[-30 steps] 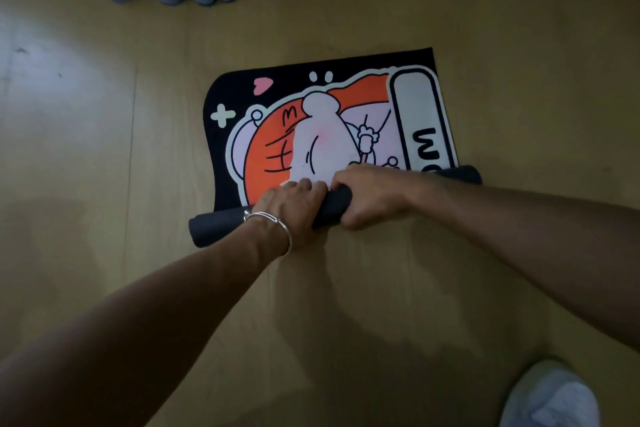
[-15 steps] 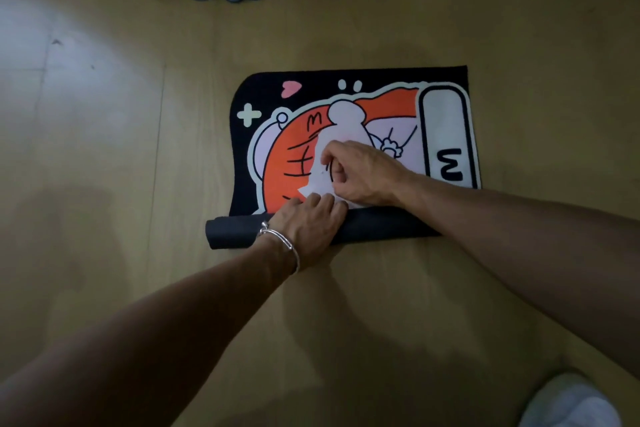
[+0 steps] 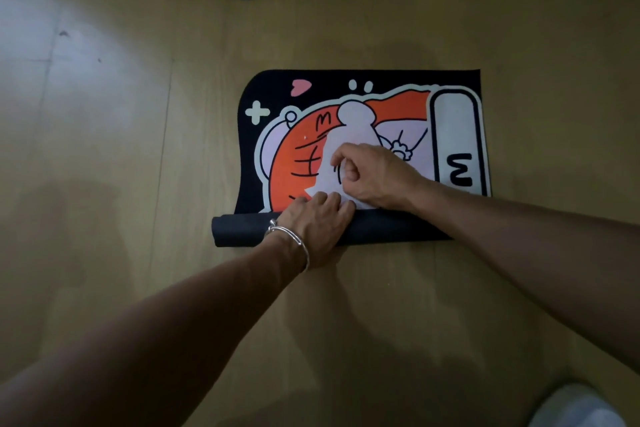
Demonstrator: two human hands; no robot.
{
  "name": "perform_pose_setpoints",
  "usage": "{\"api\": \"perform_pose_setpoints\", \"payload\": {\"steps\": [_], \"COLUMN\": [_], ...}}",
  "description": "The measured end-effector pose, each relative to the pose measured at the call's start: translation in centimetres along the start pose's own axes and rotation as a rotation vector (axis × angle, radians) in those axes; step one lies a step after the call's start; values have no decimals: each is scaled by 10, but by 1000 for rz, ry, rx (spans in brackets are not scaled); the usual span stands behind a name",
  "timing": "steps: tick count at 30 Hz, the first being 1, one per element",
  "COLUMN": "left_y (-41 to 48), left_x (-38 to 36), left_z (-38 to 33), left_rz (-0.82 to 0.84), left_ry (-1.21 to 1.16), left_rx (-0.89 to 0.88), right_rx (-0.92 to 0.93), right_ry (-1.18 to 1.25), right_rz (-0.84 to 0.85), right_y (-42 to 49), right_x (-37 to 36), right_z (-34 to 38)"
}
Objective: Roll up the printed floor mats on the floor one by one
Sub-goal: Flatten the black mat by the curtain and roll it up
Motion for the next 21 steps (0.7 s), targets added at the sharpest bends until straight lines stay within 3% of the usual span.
{"api": "perform_pose_setpoints", "payload": {"steps": [10, 15, 18, 21], "left_y": [-6, -6, -7, -7], "left_x": [-11, -12, -12, -12], "left_z": [-13, -12, -13, -14], "left_rz": [62, 53, 70, 85], "left_ry": [-69, -93, -114, -116], "left_rx": [29, 22, 22, 24], "right_rx": [-63, -10, -34, -58], "right_ry": [85, 135, 242, 182], "right_rz": [75, 231, 176, 87], "right_y": [37, 35, 35, 32], "right_x": [6, -4, -1, 3], "right_z": [27, 30, 23, 16]}}
Point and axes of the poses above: each hand's wrist, its own y-axis towards the middle knuckle, its own x-axis out of the back of the hand, z = x × y, the point moved 8 cm from there along y, towards the middle knuckle, and after that the axes turned 15 degrees about -y, right-handed, at the moved point
